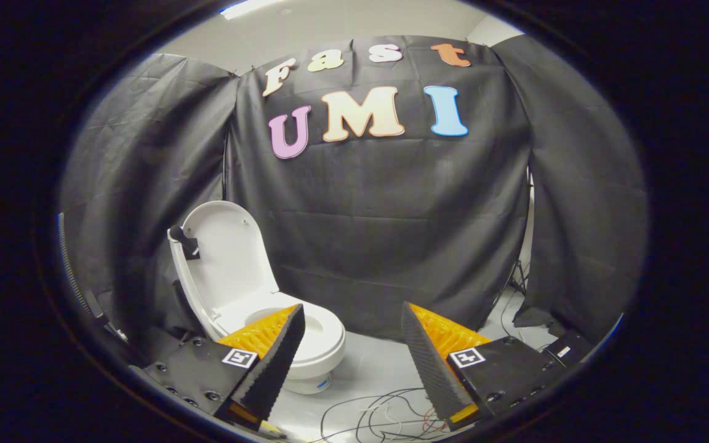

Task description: Open the toilet lid.

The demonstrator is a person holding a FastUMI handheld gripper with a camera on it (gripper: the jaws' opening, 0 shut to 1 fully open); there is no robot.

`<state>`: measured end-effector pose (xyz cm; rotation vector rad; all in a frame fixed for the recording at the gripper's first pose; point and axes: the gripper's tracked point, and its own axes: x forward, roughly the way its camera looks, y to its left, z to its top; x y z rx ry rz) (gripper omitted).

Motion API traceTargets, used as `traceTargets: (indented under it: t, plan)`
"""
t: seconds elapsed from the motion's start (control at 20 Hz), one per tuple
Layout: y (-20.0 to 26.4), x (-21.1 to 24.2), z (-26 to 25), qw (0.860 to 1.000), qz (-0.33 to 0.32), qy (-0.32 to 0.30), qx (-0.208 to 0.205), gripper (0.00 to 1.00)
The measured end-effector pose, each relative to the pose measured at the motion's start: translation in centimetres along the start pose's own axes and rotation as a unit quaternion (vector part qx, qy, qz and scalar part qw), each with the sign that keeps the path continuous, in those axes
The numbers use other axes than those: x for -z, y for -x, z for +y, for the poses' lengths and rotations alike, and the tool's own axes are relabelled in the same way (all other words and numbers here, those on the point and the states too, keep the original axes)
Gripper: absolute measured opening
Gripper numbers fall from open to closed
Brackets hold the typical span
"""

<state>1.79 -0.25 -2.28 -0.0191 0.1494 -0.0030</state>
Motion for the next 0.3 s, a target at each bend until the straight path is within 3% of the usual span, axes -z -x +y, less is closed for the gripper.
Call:
traceTargets:
  t: [0.3]
  plan:
    - [0.37,-0.57,-0.04,1.0,-0.013,-0.001,-0.001,0.97]
